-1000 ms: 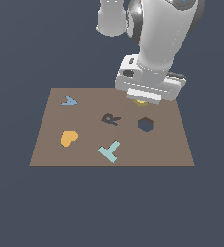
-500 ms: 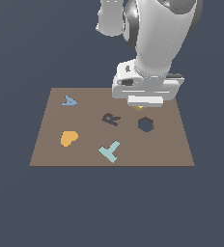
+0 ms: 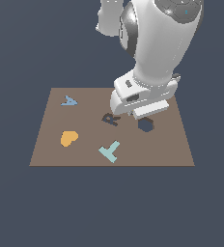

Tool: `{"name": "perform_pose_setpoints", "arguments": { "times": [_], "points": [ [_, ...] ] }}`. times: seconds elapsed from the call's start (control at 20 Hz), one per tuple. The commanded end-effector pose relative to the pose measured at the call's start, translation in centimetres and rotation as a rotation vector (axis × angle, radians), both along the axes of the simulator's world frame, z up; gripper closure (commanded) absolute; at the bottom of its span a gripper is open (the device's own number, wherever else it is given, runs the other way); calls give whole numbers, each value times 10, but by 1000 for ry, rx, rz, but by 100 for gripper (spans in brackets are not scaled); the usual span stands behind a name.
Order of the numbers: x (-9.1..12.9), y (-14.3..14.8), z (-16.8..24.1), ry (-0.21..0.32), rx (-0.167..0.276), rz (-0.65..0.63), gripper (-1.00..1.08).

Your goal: Insert a designated object into the corresponding slot on a board.

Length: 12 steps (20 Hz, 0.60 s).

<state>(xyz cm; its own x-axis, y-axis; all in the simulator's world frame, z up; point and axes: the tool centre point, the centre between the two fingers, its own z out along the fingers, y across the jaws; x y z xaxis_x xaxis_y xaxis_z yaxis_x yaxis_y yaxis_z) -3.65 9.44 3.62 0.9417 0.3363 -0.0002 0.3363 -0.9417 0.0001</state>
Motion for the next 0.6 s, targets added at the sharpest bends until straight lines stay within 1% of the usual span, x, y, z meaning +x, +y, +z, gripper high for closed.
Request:
{"name": "perform_pose_setpoints", "arguments": {
  "times": [0.0,0.3,0.55],
  "points": [
    [9,1,1,0,0,103,108],
    [27,6,3,0,0,312,108],
    [37,12,3,1,0,447,108]
  ]
}}
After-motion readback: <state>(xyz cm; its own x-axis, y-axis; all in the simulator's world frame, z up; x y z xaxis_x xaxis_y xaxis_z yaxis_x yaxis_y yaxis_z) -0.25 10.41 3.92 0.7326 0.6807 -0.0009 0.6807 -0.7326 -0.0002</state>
